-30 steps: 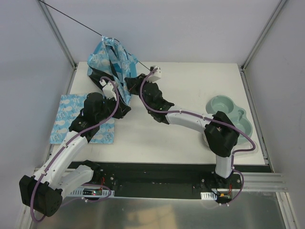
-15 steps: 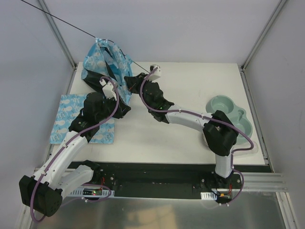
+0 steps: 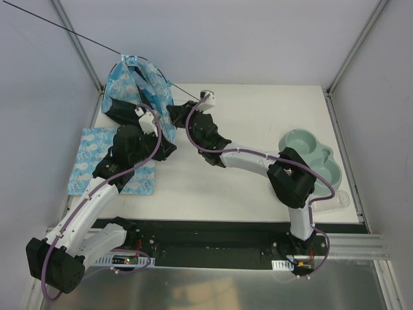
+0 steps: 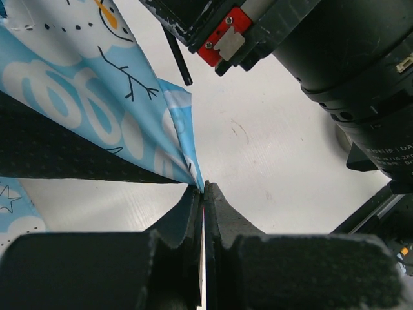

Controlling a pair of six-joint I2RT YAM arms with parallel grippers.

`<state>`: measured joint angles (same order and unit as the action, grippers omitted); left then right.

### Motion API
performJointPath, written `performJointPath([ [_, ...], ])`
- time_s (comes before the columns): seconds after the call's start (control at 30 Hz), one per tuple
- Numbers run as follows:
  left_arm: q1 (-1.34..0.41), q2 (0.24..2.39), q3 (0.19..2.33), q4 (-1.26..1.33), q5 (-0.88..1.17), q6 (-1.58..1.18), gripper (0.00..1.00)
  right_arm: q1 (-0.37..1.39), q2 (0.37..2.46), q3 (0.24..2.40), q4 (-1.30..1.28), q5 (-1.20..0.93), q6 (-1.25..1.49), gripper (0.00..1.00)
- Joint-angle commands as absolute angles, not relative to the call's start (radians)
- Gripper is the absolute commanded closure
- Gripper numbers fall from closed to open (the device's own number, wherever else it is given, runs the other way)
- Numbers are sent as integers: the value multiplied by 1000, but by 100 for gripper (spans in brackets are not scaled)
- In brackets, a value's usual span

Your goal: Set up the pet tent

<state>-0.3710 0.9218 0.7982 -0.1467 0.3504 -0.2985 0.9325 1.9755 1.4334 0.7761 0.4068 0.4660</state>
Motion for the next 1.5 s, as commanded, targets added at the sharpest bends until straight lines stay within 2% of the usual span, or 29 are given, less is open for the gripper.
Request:
performJointPath([
  [0.0, -407, 894, 801, -296, 623, -328, 100, 887, 2002, 1520, 907, 529, 460, 100],
  [0.3, -408, 884, 793, -296, 606, -334, 100, 899, 2023, 1545, 897, 525, 474, 100],
  [0.47, -405, 867, 796, -299, 528, -347, 100, 905, 2007, 1522, 896, 514, 462, 100],
  [0.6, -403, 862, 863, -383, 310, -364, 100, 904, 1980, 1493, 896, 474, 442, 100],
  [0.67, -403, 861, 925, -451, 139, -362, 99, 907, 1965, 1479, 890, 450, 431, 100],
  [0.7, -402, 858, 951, -477, 65, -370, 88, 907, 1959, 1471, 885, 439, 431, 100],
  [0.77, -397, 847, 989, -489, -42, -371, 47, 907, 1945, 1462, 870, 419, 428, 100],
  [0.8, -397, 839, 1003, -488, -76, -377, 30, 908, 1939, 1462, 862, 407, 428, 100],
  [0.93, -387, 871, 1075, -488, -147, -370, 1, 911, 1918, 1460, 818, 376, 443, 100],
  [1.1, -322, 969, 1124, -482, -152, -380, 1, 917, 1895, 1459, 766, 354, 486, 100],
  [1.2, -224, 1031, 1124, -454, -68, -391, 2, 917, 1887, 1459, 744, 341, 514, 100],
  [1.3, -150, 1068, 1097, -390, -2, -348, 5, 920, 1881, 1463, 726, 334, 522, 100],
  [1.47, -138, 1111, 1034, -229, 84, -175, 12, 923, 1870, 1465, 703, 325, 548, 100],
])
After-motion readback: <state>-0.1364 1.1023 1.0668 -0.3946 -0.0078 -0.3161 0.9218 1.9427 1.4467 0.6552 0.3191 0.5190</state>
